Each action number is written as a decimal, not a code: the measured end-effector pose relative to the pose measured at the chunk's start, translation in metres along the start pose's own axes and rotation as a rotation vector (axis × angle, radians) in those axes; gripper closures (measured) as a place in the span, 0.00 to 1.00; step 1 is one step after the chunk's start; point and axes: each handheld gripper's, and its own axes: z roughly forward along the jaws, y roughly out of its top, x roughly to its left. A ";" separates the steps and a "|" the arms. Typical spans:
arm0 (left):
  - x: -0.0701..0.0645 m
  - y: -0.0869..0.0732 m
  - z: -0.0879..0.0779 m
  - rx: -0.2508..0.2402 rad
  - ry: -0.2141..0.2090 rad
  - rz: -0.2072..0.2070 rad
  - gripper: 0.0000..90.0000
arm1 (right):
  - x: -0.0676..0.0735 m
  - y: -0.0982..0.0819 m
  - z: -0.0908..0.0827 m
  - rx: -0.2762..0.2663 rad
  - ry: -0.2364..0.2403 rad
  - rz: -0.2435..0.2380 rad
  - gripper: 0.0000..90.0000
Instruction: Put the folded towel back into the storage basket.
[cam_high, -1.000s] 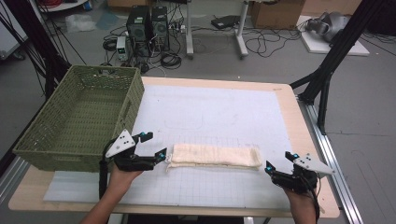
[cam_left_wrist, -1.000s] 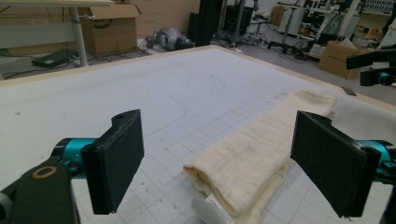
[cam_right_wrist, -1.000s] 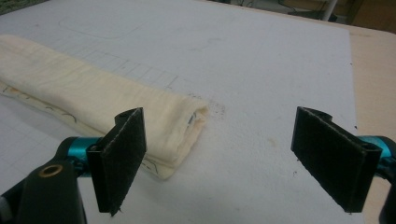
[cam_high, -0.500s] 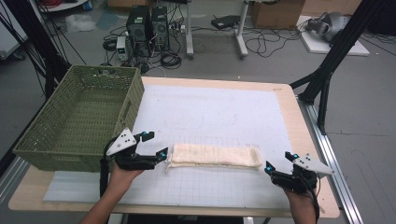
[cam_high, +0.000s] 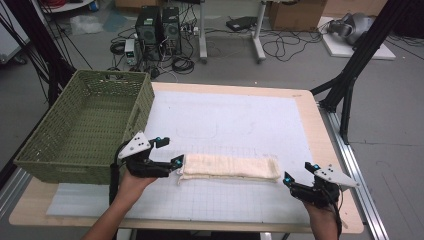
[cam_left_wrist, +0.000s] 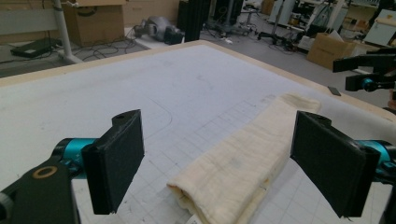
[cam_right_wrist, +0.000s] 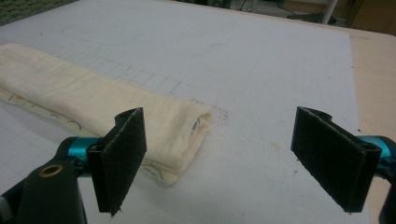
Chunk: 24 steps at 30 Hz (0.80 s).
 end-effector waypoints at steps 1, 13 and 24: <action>0.000 0.002 0.002 0.005 0.001 0.001 0.20 | 0.000 0.000 0.000 -0.002 0.000 -0.007 0.19; 0.005 0.008 0.034 0.110 0.000 -0.022 0.21 | -0.001 -0.001 0.000 0.007 -0.002 -0.001 0.19; 0.013 -0.006 0.059 0.264 0.034 -0.072 0.25 | -0.002 -0.001 0.001 0.012 0.003 -0.005 0.19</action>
